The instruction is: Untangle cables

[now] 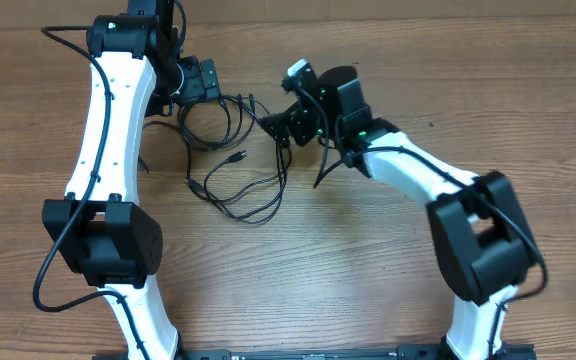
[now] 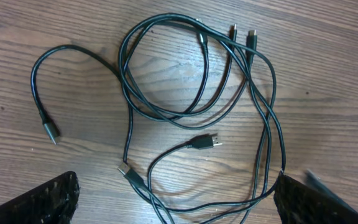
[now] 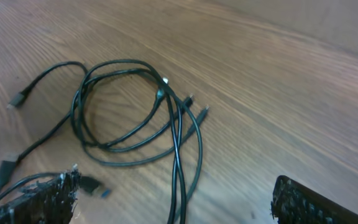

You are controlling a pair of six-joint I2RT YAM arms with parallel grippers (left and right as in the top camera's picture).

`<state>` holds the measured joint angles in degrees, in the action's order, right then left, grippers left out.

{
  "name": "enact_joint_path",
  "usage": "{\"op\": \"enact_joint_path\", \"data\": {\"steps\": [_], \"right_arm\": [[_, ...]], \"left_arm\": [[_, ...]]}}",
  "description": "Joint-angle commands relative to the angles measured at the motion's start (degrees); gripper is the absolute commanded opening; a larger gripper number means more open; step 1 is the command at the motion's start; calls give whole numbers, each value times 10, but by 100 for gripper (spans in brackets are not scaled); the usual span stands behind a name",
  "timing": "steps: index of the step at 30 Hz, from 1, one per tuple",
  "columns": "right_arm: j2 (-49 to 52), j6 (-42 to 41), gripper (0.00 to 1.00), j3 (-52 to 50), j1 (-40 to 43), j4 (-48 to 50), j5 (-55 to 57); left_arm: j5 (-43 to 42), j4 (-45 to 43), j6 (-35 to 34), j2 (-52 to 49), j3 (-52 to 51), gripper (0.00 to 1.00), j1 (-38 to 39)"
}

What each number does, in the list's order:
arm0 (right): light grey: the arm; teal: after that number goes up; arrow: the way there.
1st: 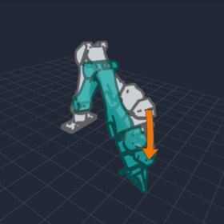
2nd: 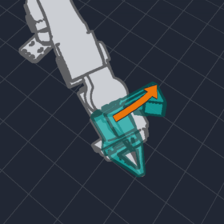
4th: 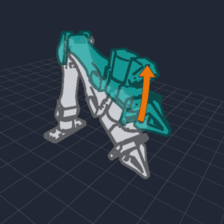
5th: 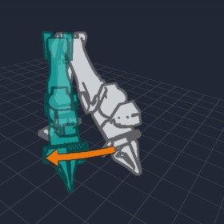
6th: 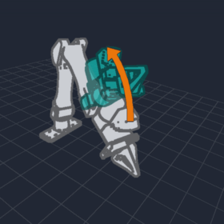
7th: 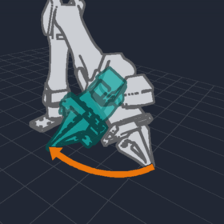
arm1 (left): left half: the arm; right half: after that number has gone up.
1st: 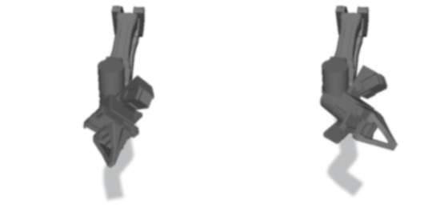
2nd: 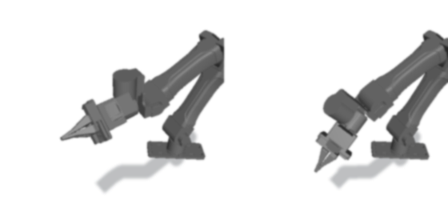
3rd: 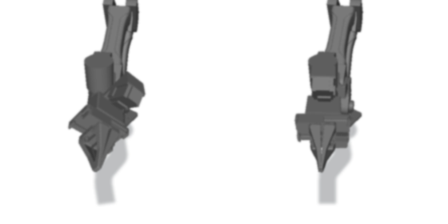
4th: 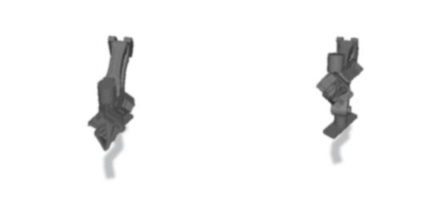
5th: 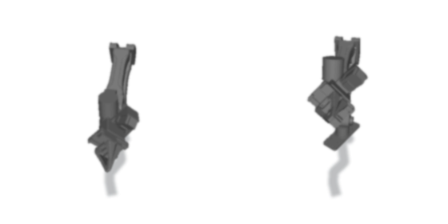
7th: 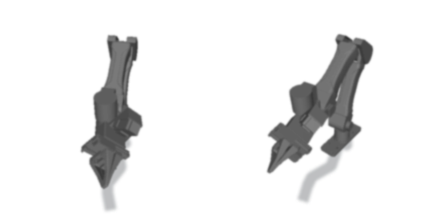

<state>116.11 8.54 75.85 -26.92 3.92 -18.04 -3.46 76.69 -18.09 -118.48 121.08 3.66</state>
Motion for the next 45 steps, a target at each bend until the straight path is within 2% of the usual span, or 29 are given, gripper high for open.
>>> {"op": "enact_joint_path", "data": {"steps": [1, 3, 11, 17, 22, 26, 27, 29, 30, 31, 34, 37, 38, 40, 45], "right_arm": [[42, 10, 98, 11, -7, 43, 7], [74, 10, 94, 11, -8, 97, 6], [147, 9, 91, 11, -11, 186, 0], [165, -12, 82, 11, -11, 193, 0], [165, -14, 63, 11, -13, 183, 0], [165, -14, 60, 11, -14, 181, 0], [165, -14, 61, 11, -15, 183, 0], [165, -14, 73, 11, -15, 185, 0], [165, -14, 83, 11, -15, 186, 0], [165, -14, 100, 11, -15, 186, 0], [165, -21, 100, 11, -15, 198, 0], [165, -76, 84, 11, -15, 213, 0], [165, -82, 72, 11, -15, 209, 0], [165, -84, 65, 11, -15, 196, 0], [164, -117, 63, 11, -15, 152, 0]], "left_arm": [[-6, 0, -8, 7, 10, 99, 0], [-6, 0, -8, 7, 10, 99, 4], [-6, -1, -8, 7, 10, 100, 4], [-6, 0, -8, 7, 10, 100, 5], [-6, 0, -8, 7, 10, 100, 5], [-6, 0, -8, 7, 10, 100, 5], [-6, 0, -8, 7, 10, 100, 5], [-6, 0, -8, 7, 10, 100, 5], [-6, 0, -8, 7, 10, 100, 5], [-6, 0, -8, 7, 10, 100, 5], [-6, 0, -8, 7, 10, 100, 5], [-6, 0, -8, 7, 10, 100, 5], [-6, 0, -8, 7, 10, 100, 5], [-6, 0, -8, 7, 10, 100, 5], [-6, 0, -8, 7, 10, 100, 5]]}}
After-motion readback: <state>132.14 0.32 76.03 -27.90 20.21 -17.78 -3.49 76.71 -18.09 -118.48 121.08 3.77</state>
